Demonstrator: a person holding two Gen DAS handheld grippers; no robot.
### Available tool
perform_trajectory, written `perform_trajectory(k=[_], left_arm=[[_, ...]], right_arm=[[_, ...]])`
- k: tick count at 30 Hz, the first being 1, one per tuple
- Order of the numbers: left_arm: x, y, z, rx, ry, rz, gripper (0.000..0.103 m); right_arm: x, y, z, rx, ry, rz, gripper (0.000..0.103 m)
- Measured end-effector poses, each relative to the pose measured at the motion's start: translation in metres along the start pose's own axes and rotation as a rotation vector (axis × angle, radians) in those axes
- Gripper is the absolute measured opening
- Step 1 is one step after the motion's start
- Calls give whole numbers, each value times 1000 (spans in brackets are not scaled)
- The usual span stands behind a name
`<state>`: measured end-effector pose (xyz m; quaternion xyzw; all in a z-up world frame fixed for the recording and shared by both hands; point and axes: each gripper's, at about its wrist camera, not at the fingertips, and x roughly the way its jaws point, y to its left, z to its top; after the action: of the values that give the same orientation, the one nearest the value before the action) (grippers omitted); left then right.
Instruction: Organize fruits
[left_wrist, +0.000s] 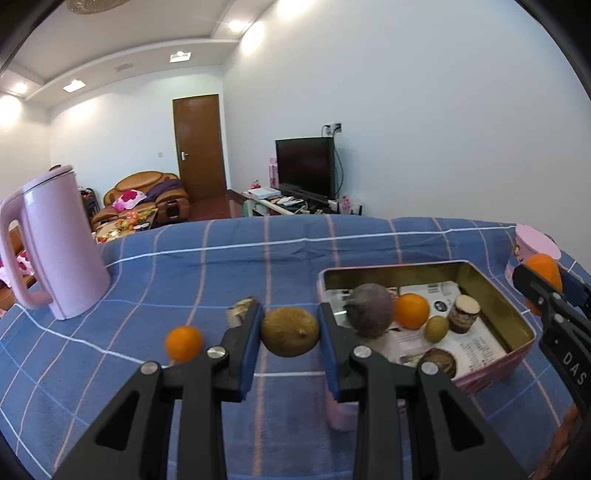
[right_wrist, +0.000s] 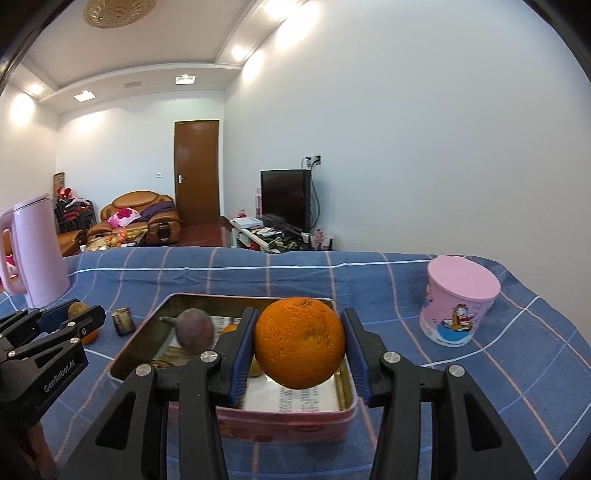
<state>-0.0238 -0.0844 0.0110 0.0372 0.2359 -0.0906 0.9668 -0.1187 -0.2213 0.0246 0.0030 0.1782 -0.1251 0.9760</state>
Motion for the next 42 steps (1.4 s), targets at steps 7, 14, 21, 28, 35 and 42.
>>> perform_trajectory(k=[7, 14, 21, 28, 35, 42], left_arm=[[9, -24, 6, 1, 14, -48, 32], [25, -46, 10, -7, 60, -106, 32], [45, -53, 15, -29, 123, -135, 32], [60, -59, 17, -38, 178, -156, 32], [60, -67, 20, -5, 163, -143, 32], [64, -67, 23, 7, 152, -155, 32]], right_arm=[[12, -16, 3, 16, 7, -68, 47], [23, -21, 7, 25, 21, -102, 48], [39, -26, 11, 41, 45, -104, 48], [53, -26, 16, 48, 76, -76, 48], [75, -17, 20, 13, 139, -18, 48], [96, -19, 16, 33, 243, 120, 48]])
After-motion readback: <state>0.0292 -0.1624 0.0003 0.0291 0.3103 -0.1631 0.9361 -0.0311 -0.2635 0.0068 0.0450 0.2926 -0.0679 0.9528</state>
